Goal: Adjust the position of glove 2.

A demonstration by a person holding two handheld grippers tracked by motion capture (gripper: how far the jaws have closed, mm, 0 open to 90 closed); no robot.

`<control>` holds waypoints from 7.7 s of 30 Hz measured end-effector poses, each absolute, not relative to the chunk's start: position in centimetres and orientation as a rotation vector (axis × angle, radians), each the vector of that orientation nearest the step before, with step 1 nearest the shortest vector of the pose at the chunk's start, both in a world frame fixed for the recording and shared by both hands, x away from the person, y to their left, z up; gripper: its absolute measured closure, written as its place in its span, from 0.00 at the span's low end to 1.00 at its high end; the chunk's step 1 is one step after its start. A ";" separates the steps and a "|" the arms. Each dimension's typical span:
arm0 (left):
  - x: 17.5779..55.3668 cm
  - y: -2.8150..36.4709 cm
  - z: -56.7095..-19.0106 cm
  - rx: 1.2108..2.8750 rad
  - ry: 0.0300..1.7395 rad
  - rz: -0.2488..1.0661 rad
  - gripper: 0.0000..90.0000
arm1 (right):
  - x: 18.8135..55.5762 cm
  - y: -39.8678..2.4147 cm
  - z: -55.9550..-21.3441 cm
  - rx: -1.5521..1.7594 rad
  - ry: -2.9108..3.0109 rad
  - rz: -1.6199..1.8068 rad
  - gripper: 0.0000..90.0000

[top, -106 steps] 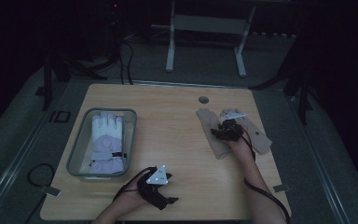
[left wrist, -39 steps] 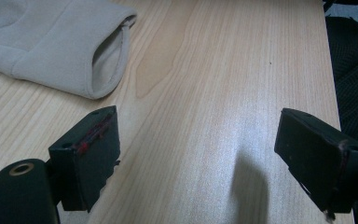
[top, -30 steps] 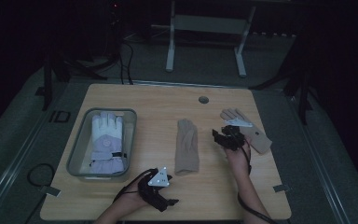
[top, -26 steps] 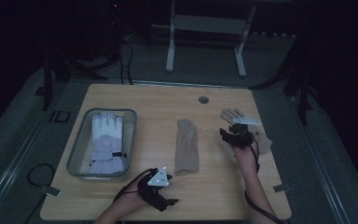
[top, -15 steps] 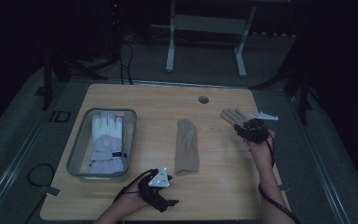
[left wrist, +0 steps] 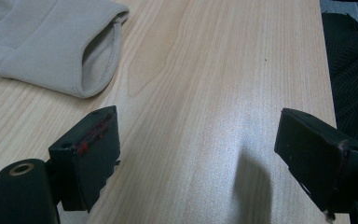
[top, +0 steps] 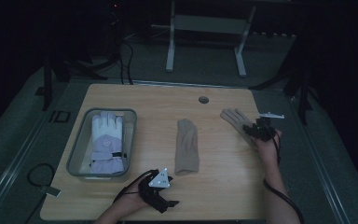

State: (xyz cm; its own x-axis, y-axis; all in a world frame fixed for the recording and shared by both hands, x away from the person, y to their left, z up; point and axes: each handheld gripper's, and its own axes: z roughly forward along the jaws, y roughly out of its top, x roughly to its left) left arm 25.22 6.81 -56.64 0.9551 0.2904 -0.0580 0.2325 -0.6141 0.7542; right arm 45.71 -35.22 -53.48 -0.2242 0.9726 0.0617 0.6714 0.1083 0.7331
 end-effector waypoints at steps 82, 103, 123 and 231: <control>25.2 6.6 -57.0 2.287 0.346 0.103 0.16 | 38.8 -30.7 -53.3 1.300 2.243 0.934 0.59; 25.2 6.6 -57.0 2.279 0.345 0.099 0.16 | 38.5 -29.8 -55.2 1.317 2.154 0.930 0.92; 25.1 6.6 -56.7 2.276 0.328 0.113 0.16 | 35.0 -28.5 -51.3 1.594 1.772 0.888 0.91; 24.8 6.5 -56.8 2.296 0.309 0.096 0.16 | 35.8 -10.8 -52.4 1.595 1.954 1.029 0.92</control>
State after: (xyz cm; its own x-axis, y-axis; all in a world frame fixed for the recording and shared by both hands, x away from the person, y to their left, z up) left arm 24.83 6.55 -56.76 0.9673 0.2520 -0.0288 0.1913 -0.6501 0.7354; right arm 35.77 -10.83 -52.40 -0.2578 0.9571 0.1321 0.6506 0.0709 0.7561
